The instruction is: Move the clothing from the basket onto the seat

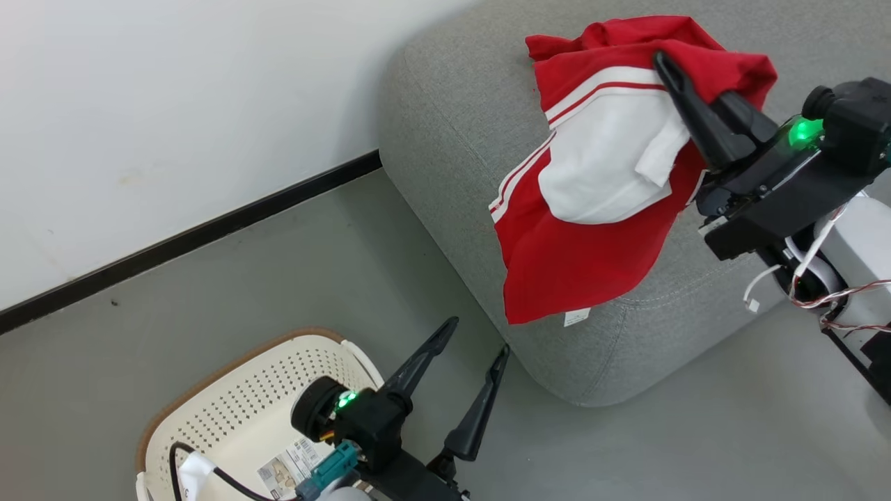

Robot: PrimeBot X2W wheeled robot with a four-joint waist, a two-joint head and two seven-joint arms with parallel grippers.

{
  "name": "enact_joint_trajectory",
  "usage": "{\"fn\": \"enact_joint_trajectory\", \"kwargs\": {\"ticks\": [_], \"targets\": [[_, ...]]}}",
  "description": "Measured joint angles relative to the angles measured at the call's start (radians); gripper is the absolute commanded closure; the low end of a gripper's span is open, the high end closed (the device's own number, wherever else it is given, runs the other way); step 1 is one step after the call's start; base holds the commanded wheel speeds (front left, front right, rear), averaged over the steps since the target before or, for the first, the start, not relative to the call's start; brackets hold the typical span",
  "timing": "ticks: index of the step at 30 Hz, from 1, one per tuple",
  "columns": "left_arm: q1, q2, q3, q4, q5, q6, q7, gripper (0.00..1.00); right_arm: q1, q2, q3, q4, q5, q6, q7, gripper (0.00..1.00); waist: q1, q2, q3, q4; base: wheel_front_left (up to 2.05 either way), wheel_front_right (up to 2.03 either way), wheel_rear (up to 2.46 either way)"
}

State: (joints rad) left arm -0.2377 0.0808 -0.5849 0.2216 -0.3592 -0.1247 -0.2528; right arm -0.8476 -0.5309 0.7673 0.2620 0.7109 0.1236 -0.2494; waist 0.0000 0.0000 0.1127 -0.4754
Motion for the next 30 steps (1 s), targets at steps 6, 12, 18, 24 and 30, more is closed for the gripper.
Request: {"fn": "enact_joint_trajectory", "kwargs": {"ticks": [6,12,18,24,30], "targets": [[-0.006,-0.007,-0.025,0.004,0.000,0.000,0.000,0.00,0.000,-0.042,-0.040,-0.017,-0.018,0.000,0.000,1.00,0.0000,0.0000,0.010,-0.006,0.00,0.00,0.00],[-0.011,-0.007,-0.036,0.008,0.000,0.000,0.000,0.00,-0.044,-0.130,-0.124,0.012,-0.036,-0.012,0.000,1.00,0.0000,-0.0001,0.031,0.009,0.00,0.00,0.00],[-0.021,-0.006,-0.043,0.007,0.001,0.000,0.000,0.00,-0.118,-0.193,-0.187,0.052,-0.071,-0.030,-0.003,1.00,0.0000,0.0000,0.066,0.023,0.00,0.00,0.00],[-0.055,-0.004,-0.067,0.004,0.011,0.000,0.000,0.00,-0.172,-0.252,-0.237,0.117,-0.089,-0.044,-0.007,1.00,0.0001,0.0000,0.114,0.039,0.00,0.00,0.00],[-0.104,-0.003,-0.103,-0.001,0.019,0.000,0.000,0.00,-0.223,-0.307,-0.272,0.182,-0.096,-0.054,-0.007,1.00,0.0001,0.0000,0.172,0.061,0.00,0.00,0.00]]}}
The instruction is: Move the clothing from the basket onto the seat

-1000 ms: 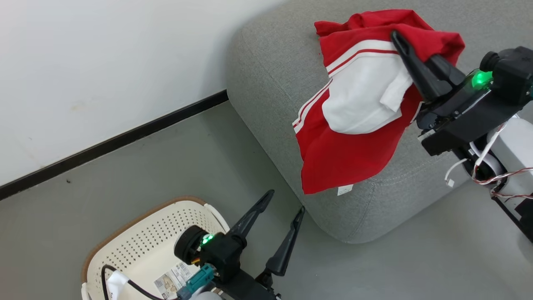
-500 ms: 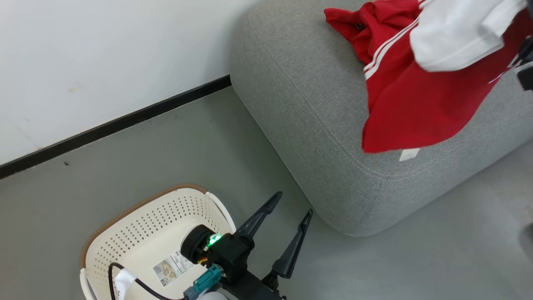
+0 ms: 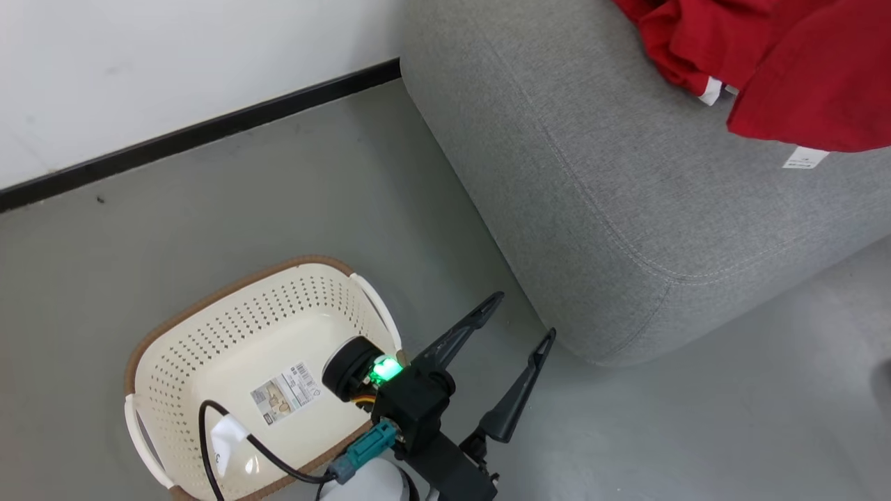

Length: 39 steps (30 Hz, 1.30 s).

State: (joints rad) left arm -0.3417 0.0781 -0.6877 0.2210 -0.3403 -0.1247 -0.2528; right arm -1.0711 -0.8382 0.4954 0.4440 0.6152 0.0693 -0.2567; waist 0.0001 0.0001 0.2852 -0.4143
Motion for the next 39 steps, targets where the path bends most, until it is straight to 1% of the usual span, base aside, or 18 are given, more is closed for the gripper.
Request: {"fn": "enact_joint_trajectory", "kwargs": {"ticks": [9,15,20,23,25,28,31,34,36,38,39], "targets": [[-0.072,0.015,-0.042,-0.010,0.025,0.000,0.000,0.00,-0.117,-0.113,-0.090,0.082,-0.001,-0.035,0.001,1.00,0.0000,0.0000,0.099,0.051,0.00,0.00,0.00],[-0.107,0.016,-0.025,-0.023,0.026,0.000,0.000,0.00,-0.185,-0.191,-0.145,0.146,0.002,-0.052,0.019,1.00,0.0001,0.0000,0.172,0.093,0.00,0.00,0.00],[-0.130,0.020,-0.036,-0.024,0.027,0.000,0.000,0.00,-0.214,-0.228,-0.188,0.184,0.019,-0.082,0.040,1.00,0.0001,0.0000,0.234,0.131,0.00,0.00,0.00],[-0.135,0.034,-0.033,-0.025,0.027,0.000,0.000,0.00,-0.240,-0.230,-0.204,0.193,0.029,-0.096,0.045,1.00,0.0001,0.0001,0.272,0.153,0.00,0.00,0.00],[-0.144,0.046,-0.032,-0.026,0.027,0.000,0.000,0.00,-0.267,-0.229,-0.207,0.192,0.029,-0.098,0.047,1.00,0.0001,0.0001,0.297,0.166,0.00,0.00,0.00],[-0.157,0.050,-0.031,-0.028,0.030,0.000,0.000,0.00,-0.292,-0.223,-0.211,0.192,0.030,-0.111,0.053,1.00,0.0000,0.0001,0.336,0.183,0.00,0.00,0.00],[-0.177,0.047,-0.034,-0.032,0.033,0.000,0.000,0.00,-0.292,-0.199,-0.209,0.211,0.040,-0.115,0.064,1.00,0.0000,0.0001,0.374,0.198,0.00,0.00,0.00],[-0.198,0.044,-0.041,-0.032,0.035,0.000,0.000,0.00,-0.283,-0.176,-0.210,0.260,0.061,-0.126,0.077,1.00,0.0001,0.0001,0.411,0.212,0.00,0.00,0.00],[-0.208,0.044,-0.041,-0.032,0.035,0.000,0.000,0.00,-0.261,-0.167,-0.210,0.297,0.077,-0.126,0.081,1.00,0.0001,0.0001,0.434,0.221,0.00,0.00,0.00],[-0.213,0.046,-0.037,-0.031,0.035,0.000,0.000,0.00,-0.233,-0.149,-0.210,0.318,0.094,-0.119,0.079,1.00,0.0000,0.0001,0.454,0.230,0.00,0.00,0.00],[-0.214,0.047,-0.034,-0.030,0.035,0.000,0.000,0.00,-0.222,-0.134,-0.206,0.326,0.099,-0.107,0.079,1.00,0.0000,0.0001,0.463,0.235,0.00,0.00,0.00]]}}
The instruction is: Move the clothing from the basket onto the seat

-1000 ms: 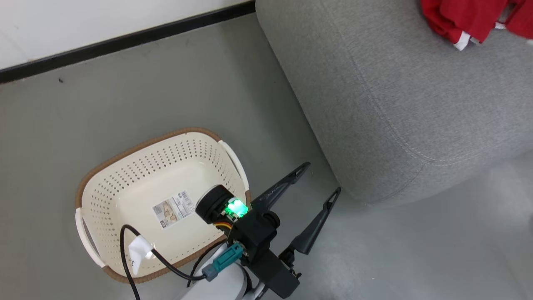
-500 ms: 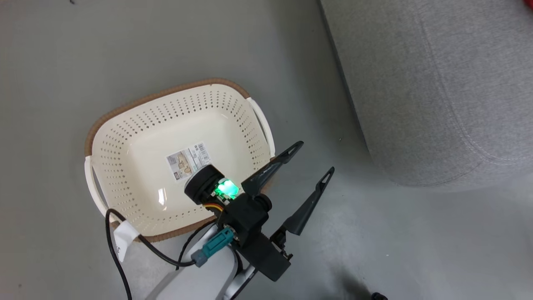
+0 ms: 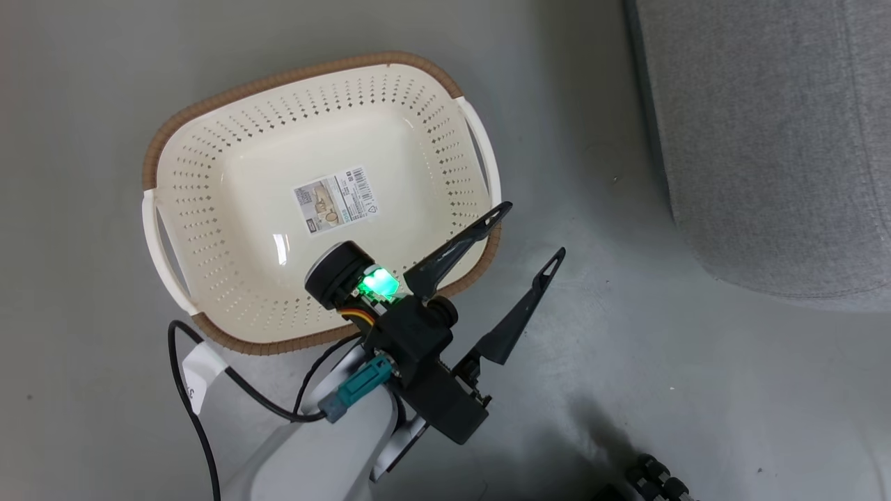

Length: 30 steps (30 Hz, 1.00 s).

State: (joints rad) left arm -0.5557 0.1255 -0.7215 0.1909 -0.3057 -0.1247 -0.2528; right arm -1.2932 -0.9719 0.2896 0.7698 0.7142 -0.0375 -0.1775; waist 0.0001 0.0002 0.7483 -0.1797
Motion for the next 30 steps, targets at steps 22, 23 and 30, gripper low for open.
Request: {"fn": "enact_joint_trajectory", "kwargs": {"ticks": [22,23,30], "targets": [[-0.033,-0.024,0.026,0.066,-0.019,0.000,0.000,0.00,0.239,0.181,0.051,0.037,0.025,0.073,-0.071,0.00,-0.0002,-0.0002,-0.043,0.060,0.00,0.00,0.00],[-0.032,-0.025,0.030,0.069,-0.021,0.000,0.000,0.00,0.262,0.192,0.058,0.030,0.023,0.073,-0.072,0.00,-0.0002,-0.0001,-0.052,0.061,0.00,0.00,0.00],[-0.003,-0.032,0.061,0.100,-0.052,0.000,0.000,0.00,0.377,0.271,0.081,-0.052,-0.010,0.072,-0.072,0.00,-0.0002,-0.0001,-0.131,0.066,0.00,0.00,0.00]]}}
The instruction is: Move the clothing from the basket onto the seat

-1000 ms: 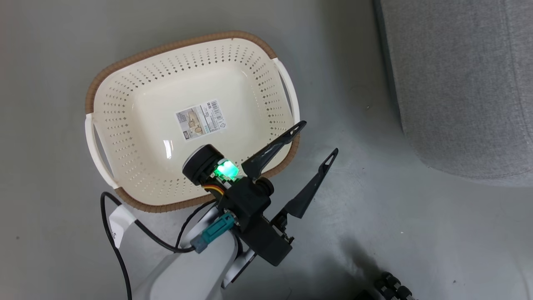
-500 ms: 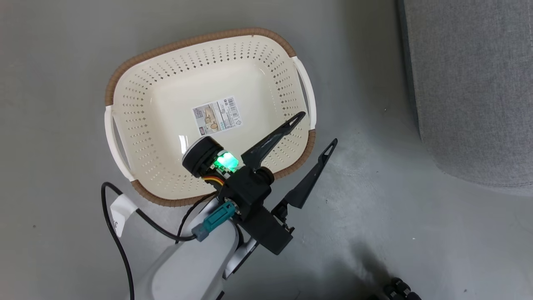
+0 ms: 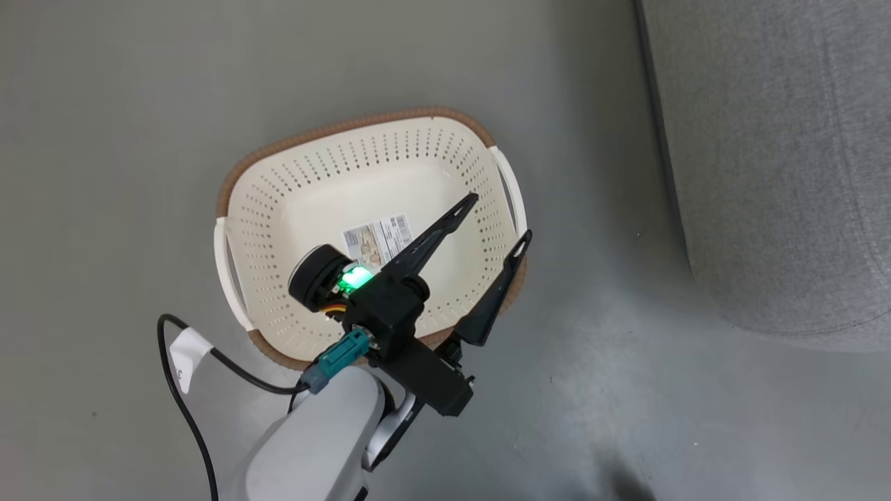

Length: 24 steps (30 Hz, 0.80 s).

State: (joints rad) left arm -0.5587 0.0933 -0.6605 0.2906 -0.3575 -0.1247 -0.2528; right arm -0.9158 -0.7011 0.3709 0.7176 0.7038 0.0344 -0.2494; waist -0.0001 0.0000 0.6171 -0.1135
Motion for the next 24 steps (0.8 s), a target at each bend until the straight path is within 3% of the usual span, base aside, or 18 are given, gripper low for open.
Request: {"fn": "enact_joint_trajectory", "kwargs": {"ticks": [12,24], "targets": [[0.074,-0.013,0.087,0.058,-0.022,0.004,0.000,0.00,0.145,0.065,0.004,-0.142,-0.023,0.002,0.000,0.00,-0.0001,-0.0001,-0.148,0.020,0.00,0.00,0.00],[0.175,-0.020,0.179,0.126,-0.040,0.049,0.000,0.00,0.304,0.195,0.021,-0.224,-0.027,0.005,0.000,0.00,-0.0001,-0.0002,-0.326,0.079,0.00,0.00,0.00]]}}
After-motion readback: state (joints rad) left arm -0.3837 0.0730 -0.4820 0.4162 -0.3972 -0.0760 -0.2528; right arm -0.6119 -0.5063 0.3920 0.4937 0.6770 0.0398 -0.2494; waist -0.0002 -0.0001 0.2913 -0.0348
